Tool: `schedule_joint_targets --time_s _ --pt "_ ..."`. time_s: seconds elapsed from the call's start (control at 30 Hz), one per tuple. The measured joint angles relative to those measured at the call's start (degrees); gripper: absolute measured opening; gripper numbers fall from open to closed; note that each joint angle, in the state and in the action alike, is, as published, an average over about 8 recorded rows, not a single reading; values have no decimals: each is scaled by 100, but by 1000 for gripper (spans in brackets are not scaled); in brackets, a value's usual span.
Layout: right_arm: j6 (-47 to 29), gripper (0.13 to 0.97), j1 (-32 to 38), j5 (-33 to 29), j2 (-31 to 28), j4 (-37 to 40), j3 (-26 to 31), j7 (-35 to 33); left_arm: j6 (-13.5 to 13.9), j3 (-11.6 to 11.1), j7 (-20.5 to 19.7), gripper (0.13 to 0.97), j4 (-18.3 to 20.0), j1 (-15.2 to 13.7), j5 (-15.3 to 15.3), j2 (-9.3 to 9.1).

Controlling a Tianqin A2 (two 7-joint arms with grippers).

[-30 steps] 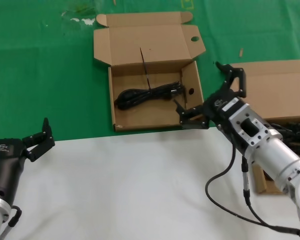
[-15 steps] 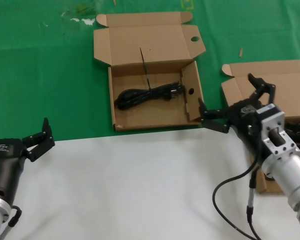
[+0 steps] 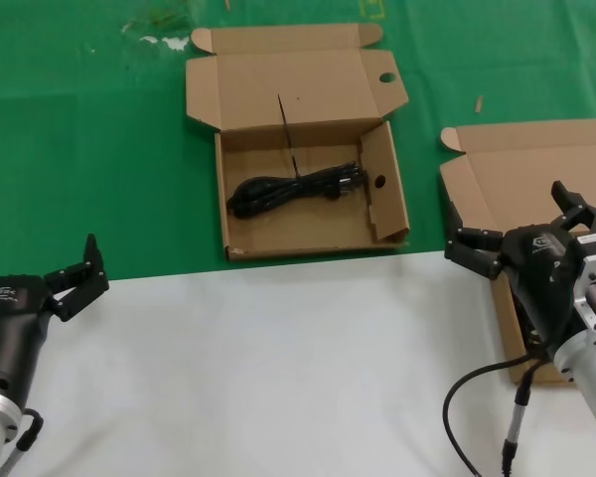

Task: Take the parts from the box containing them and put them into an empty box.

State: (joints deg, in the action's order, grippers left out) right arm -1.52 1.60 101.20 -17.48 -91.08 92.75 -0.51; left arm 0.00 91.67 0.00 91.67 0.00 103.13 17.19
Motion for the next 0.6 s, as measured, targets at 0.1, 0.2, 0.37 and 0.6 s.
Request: schedule_joint_targets --time_s 0.1,0.2,0.37,0.6 --pt "31 966 -32 39 6 -12 -22 11 0 0 0 966 0 0 0 0" --pt "36 966 -38 45 7 -14 -26 12 0 0 0 966 0 0 0 0" --pt "37 966 -38 46 7 -14 -26 12 0 0 0 966 0 0 0 0" --pt "37 966 -38 46 7 -14 -26 12 0 0 0 966 0 0 0 0"
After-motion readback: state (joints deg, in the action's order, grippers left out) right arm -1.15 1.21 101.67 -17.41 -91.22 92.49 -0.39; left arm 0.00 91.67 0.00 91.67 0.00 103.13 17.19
